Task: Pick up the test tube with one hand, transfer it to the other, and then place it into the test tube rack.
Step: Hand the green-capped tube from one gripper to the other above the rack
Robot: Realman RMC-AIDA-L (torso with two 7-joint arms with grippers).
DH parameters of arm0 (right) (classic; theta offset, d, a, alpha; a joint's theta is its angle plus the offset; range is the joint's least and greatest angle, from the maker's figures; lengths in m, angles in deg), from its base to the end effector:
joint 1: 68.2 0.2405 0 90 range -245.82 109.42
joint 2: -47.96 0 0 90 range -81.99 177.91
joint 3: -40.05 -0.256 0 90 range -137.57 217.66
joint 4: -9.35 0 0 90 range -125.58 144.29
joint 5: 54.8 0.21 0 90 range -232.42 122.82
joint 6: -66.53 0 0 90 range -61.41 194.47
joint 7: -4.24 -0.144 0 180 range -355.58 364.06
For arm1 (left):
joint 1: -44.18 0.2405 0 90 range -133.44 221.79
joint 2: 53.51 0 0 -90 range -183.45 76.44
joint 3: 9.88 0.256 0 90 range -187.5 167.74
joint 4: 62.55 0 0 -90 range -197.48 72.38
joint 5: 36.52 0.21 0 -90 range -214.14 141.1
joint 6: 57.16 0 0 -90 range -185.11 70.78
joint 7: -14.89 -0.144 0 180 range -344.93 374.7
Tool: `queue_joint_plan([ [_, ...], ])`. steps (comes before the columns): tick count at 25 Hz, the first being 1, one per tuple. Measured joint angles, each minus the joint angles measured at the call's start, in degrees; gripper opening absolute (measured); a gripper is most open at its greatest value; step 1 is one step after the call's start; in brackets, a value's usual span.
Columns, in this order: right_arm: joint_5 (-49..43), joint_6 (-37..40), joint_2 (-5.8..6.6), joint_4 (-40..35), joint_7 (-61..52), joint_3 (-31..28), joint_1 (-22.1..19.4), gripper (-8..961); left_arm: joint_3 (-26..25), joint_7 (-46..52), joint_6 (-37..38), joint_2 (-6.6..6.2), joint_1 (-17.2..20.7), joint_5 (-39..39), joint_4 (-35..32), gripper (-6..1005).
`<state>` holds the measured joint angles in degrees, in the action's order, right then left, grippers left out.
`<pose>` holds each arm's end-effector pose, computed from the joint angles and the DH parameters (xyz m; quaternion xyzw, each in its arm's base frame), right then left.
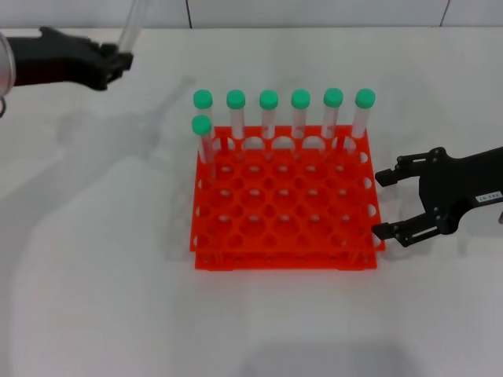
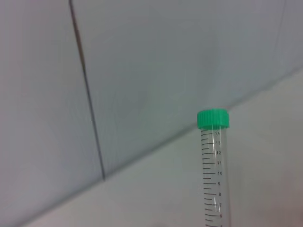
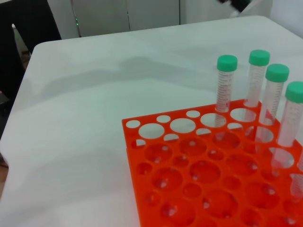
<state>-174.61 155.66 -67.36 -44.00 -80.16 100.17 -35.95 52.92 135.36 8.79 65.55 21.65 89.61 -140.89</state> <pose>0.2280 0.3482 0.0118 -0.9936 0.0641 0.0602 0.0714 -0.2173 0.3810 0.0692 -0.8995 -0.2601 -0.0823 0.3412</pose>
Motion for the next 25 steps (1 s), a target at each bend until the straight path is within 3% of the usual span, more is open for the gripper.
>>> queue_joint_plan([
  [4, 0.0, 0.2, 0.00, -0.1, 0.1, 0.0, 0.0, 772, -1.9, -10.0, 2.0, -0.26, 1.0, -12.4, 3.4, 199],
  [9, 0.0, 0.4, -0.07, -0.1, 0.1, 0.1, 0.4, 770, -5.0, -17.6, 8.7, -1.47, -1.7, -18.7, 10.6, 202],
  [17, 0.6, 0.2, -0.17, -0.5, 0.1, 0.7, 0.5, 766, -13.4, -26.3, 24.7, -6.65, -11.7, -20.8, 29.4, 206],
  [22, 1.0, 0.3, -0.17, -0.5, 0.1, 0.8, 0.5, 764, -13.4, -30.5, 28.2, -8.44, -14.4, -19.8, 34.1, 209],
  [25, 1.4, 0.2, -0.18, -0.5, 0.1, 0.8, 0.5, 763, -13.0, -32.7, 29.2, -8.77, -15.6, -17.3, 36.0, 211],
])
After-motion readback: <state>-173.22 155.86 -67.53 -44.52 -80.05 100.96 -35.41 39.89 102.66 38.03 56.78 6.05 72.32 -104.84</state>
